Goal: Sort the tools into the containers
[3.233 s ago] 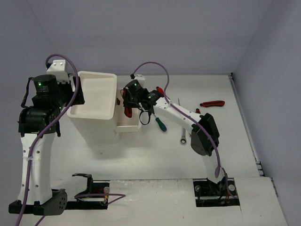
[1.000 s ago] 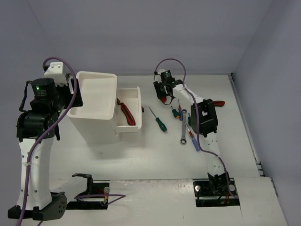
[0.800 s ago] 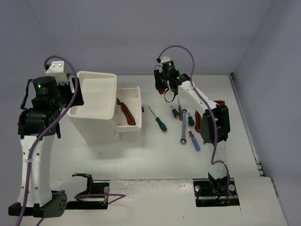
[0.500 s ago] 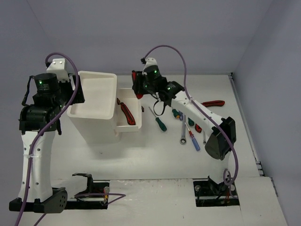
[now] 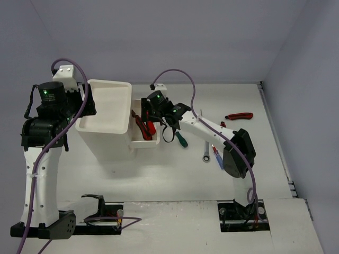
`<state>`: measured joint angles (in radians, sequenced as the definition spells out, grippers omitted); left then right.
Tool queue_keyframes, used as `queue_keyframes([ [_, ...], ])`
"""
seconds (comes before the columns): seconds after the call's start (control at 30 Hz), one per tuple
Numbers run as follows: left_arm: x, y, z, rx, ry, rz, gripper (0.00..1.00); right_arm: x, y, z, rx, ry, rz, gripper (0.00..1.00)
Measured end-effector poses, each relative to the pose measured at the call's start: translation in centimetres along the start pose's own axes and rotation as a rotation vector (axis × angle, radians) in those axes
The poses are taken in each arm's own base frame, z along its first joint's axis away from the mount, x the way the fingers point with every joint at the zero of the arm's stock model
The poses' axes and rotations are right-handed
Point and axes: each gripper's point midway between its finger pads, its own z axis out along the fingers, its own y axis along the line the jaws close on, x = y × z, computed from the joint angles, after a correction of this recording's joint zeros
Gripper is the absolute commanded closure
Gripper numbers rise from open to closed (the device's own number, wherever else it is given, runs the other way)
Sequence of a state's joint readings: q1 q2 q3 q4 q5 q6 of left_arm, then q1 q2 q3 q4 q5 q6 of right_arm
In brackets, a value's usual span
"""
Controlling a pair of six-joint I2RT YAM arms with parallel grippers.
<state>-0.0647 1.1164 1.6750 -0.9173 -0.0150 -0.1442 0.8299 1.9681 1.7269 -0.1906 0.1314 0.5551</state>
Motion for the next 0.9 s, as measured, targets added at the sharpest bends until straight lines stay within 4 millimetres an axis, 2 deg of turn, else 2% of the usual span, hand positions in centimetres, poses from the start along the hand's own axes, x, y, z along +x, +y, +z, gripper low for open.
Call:
queue_keyframes([
  [0.1,0.0,-0.1,0.0,0.003,0.000,-0.003,0.28,-0.9,-1.9,-1.5,0.029,-0.023,-0.011,0.35],
  [0.2,0.0,-0.3,0.0,0.016,0.001,-0.006,0.28,-2.1,-6.0,-3.8,0.089,-0.057,0.002,0.39],
  [0.27,0.0,-0.5,0.0,0.023,0.002,-0.010,0.28,-2.9,-10.6,-5.7,0.156,-0.082,0.030,0.40],
  [0.4,0.0,-0.9,0.2,0.042,0.006,-0.017,0.28,-4.0,-22.6,-9.4,0.360,-0.128,0.118,0.42],
  [0.5,0.1,-1.2,0.4,0.055,0.014,-0.019,0.28,-2.0,-30.8,-11.6,0.527,-0.096,0.168,0.44],
  [0.57,0.1,-1.3,0.5,0.062,0.018,-0.018,0.28,0.0,-34.1,-12.3,0.595,-0.049,0.190,0.44],
  [0.63,0.2,-1.5,0.6,0.069,0.021,-0.018,0.28,2.0,-35.8,-12.5,0.628,0.005,0.198,0.45],
  [0.7,0.2,-1.7,0.5,0.075,0.021,-0.016,0.28,3.2,-36.6,-12.2,0.637,0.045,0.207,0.46],
  [0.9,0.3,-2.1,0.6,0.091,0.025,-0.011,0.28,6.3,-37.6,-9.1,0.619,0.164,0.208,0.50],
])
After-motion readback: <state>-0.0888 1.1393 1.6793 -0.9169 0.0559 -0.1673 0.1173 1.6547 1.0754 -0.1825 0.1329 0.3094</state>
